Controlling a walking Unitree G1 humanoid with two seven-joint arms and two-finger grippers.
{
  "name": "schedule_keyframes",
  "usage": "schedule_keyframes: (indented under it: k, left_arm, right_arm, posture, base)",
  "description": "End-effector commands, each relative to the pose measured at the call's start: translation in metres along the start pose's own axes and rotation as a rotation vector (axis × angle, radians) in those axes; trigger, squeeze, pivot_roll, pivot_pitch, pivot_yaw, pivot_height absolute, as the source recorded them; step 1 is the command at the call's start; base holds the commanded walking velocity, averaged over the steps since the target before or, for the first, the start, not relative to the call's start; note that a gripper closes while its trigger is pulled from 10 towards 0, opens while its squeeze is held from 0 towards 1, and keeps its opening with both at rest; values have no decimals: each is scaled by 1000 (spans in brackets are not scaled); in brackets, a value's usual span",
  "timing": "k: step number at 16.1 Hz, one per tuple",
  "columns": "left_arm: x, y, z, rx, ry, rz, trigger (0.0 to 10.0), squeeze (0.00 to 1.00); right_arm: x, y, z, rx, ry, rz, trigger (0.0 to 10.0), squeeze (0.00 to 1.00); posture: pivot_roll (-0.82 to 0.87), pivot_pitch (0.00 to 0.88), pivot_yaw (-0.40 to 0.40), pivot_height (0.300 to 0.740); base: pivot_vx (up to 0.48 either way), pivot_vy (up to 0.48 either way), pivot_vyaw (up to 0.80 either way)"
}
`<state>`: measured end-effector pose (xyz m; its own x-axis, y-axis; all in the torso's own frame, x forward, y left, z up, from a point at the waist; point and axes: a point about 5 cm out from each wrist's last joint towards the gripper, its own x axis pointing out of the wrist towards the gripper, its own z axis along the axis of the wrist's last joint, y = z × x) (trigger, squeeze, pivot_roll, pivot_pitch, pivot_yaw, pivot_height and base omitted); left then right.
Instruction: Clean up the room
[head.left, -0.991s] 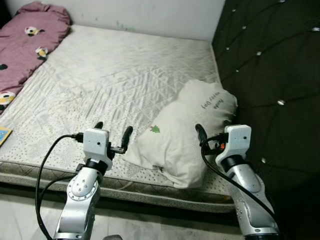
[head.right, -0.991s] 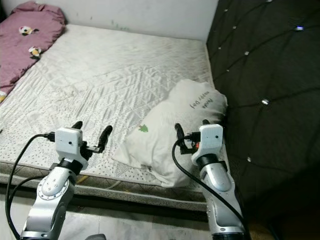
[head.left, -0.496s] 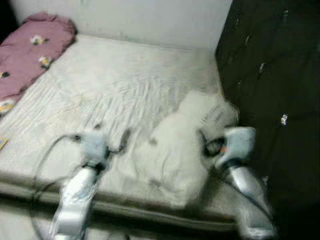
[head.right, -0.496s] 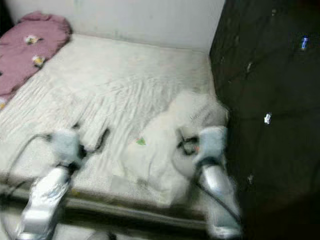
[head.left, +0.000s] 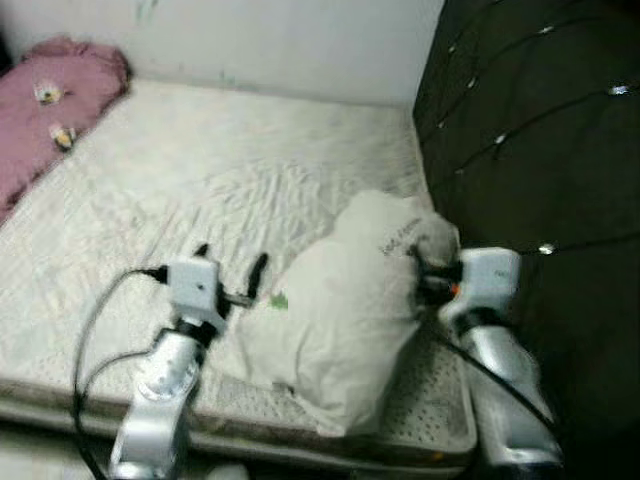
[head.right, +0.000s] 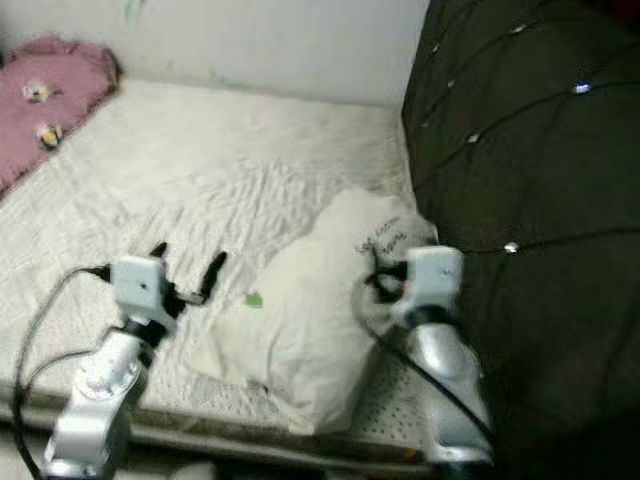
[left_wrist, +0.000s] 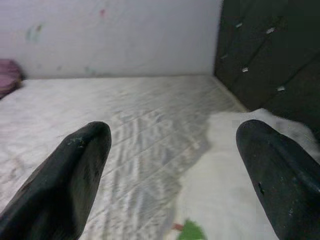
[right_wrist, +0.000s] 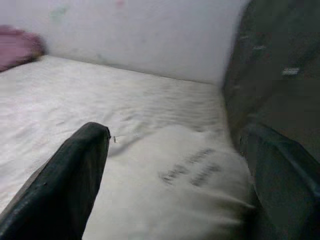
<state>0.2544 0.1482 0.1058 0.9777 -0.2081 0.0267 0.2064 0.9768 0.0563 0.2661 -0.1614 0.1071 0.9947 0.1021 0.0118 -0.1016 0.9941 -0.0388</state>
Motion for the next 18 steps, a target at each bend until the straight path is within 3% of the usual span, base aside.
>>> schedule_keyframes:
  k: [1, 3, 9, 11, 18]
  left_arm:
    - [6, 0, 9, 15, -22, 1, 10000, 0]
    - [6, 2, 13, 20, -32, 37, 10000, 0]
    - [-24, 13, -7, -7, 82, 168, 10000, 0]
    - [-24, 13, -6, -3, 82, 166, 10000, 0]
    - [-19, 11, -3, 8, 68, 148, 10000, 0]
  right_arm:
    - [2, -2, 4, 7, -7, -8, 10000, 0]
    - [2, 1, 2, 4, 0, -2, 10000, 0]
    - [-8, -5, 0, 18, 15, -45, 10000, 0]
    - [-10, -5, -2, 31, 28, -45, 10000, 0]
    - [-10, -5, -2, 32, 28, -48, 10000, 0]
  posture:
    - [2, 70, -68, 740]
    - [13, 85, -74, 740]
    - [-7, 100, -57, 740]
    - [-6, 99, -56, 735]
    - [-4, 90, -55, 655]
  base:
    - [0, 0, 0]
    - [0, 0, 0]
    - [0, 0, 0]
    - [0, 0, 0]
    - [0, 0, 0]
